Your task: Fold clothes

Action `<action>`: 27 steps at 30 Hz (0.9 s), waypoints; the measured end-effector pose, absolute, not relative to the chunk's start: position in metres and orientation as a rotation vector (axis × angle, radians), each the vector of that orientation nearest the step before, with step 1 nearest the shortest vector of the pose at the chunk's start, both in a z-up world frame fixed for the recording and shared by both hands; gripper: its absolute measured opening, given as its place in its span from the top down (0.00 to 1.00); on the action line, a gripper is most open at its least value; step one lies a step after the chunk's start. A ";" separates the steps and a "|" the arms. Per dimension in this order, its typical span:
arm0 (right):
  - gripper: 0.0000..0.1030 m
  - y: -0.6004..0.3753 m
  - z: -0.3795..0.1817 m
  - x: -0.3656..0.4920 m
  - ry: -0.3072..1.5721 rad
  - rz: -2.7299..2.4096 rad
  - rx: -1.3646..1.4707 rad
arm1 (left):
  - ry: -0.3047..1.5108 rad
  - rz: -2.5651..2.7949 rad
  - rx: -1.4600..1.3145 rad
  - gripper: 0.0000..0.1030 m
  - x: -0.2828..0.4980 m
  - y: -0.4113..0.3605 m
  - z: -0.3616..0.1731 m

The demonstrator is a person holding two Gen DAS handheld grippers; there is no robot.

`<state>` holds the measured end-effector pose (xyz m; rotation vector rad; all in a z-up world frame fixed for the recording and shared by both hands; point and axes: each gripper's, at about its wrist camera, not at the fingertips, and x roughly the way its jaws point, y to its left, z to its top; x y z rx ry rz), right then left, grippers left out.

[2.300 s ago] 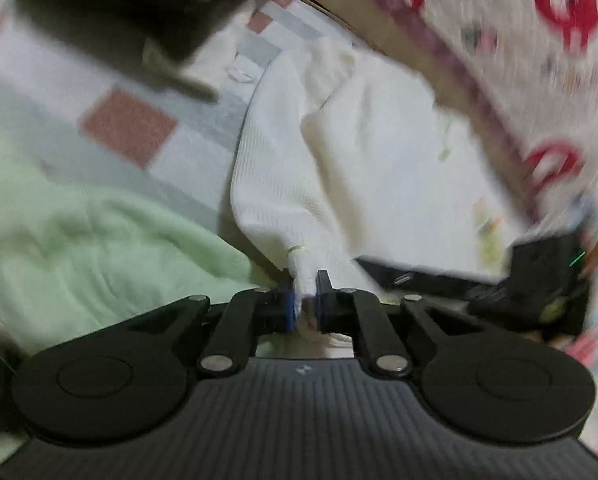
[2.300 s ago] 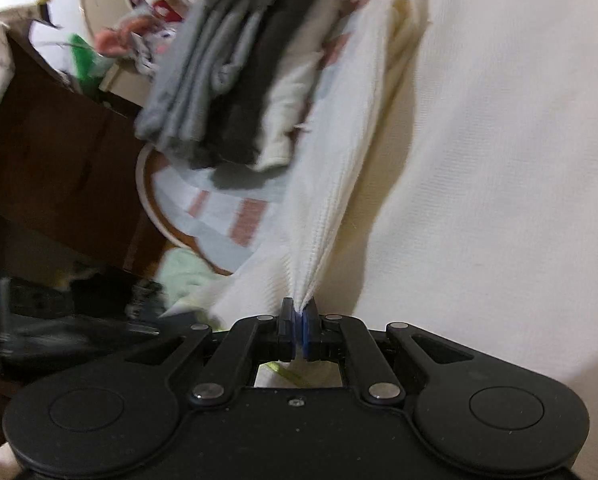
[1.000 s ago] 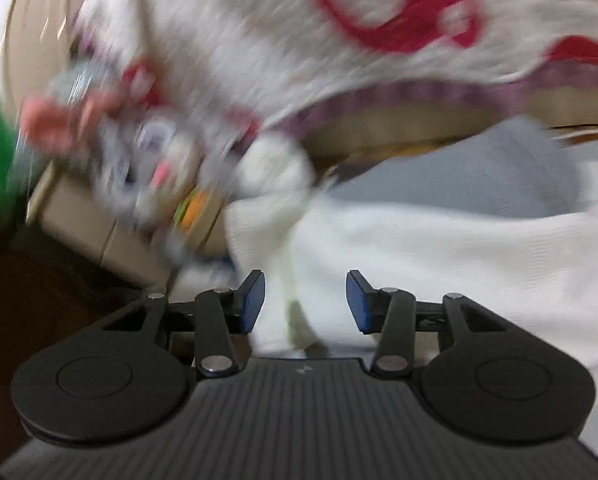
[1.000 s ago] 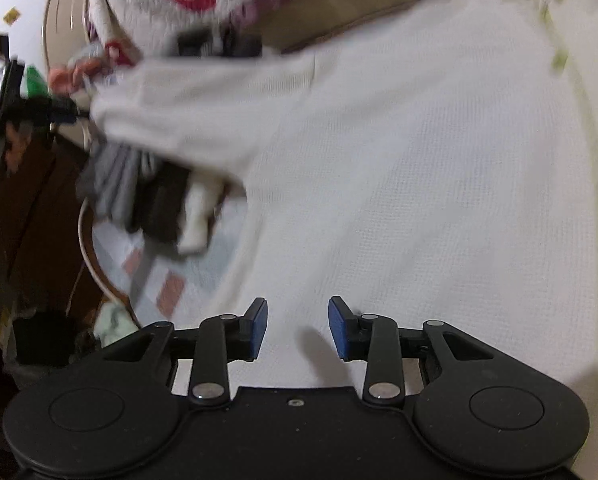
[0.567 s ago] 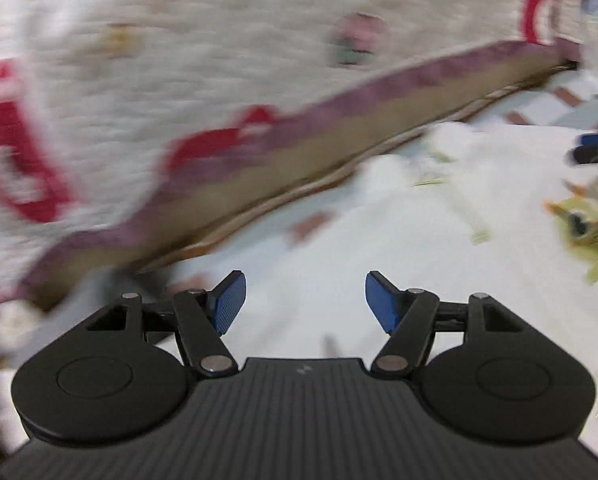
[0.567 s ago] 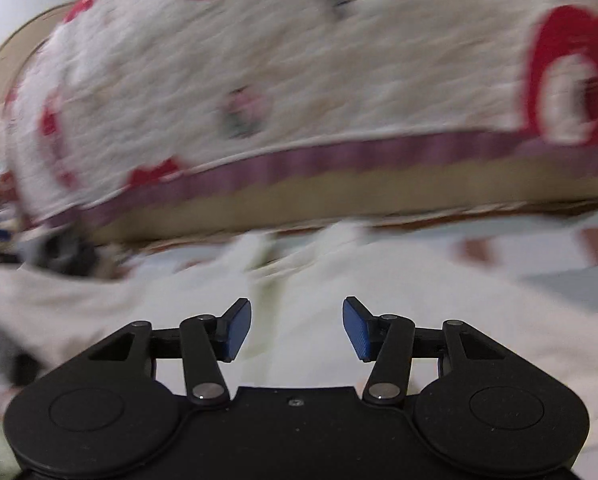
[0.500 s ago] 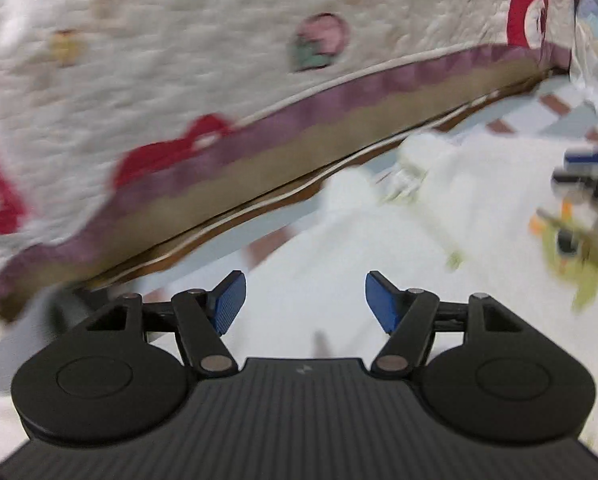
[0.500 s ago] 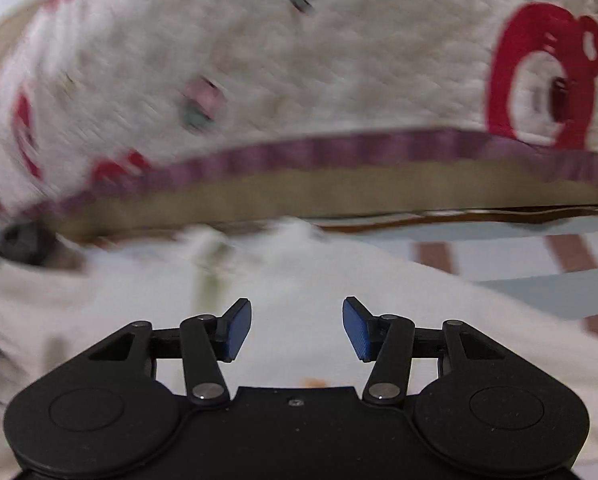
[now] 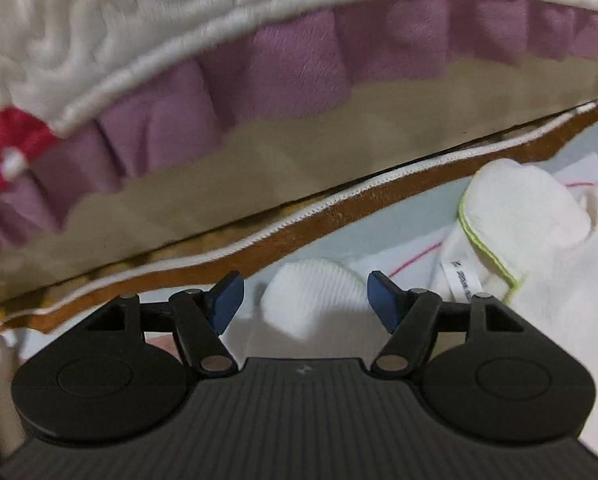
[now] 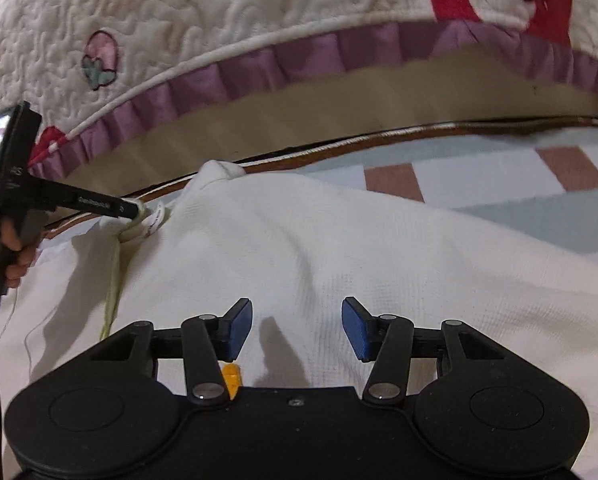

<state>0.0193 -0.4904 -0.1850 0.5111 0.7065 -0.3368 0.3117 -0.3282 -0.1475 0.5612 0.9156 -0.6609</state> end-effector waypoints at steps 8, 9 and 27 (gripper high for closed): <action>0.46 -0.484 -0.191 0.026 0.684 -0.297 0.499 | 0.802 -0.645 0.324 0.93 0.307 -0.291 -0.139; 0.46 -0.483 -0.192 0.027 0.691 -0.299 0.491 | 0.711 -0.633 0.271 0.93 0.294 -0.281 -0.126; 0.44 -0.478 -0.197 0.032 0.722 -0.305 0.419 | 0.800 -0.650 0.130 0.81 0.182 -0.187 -0.148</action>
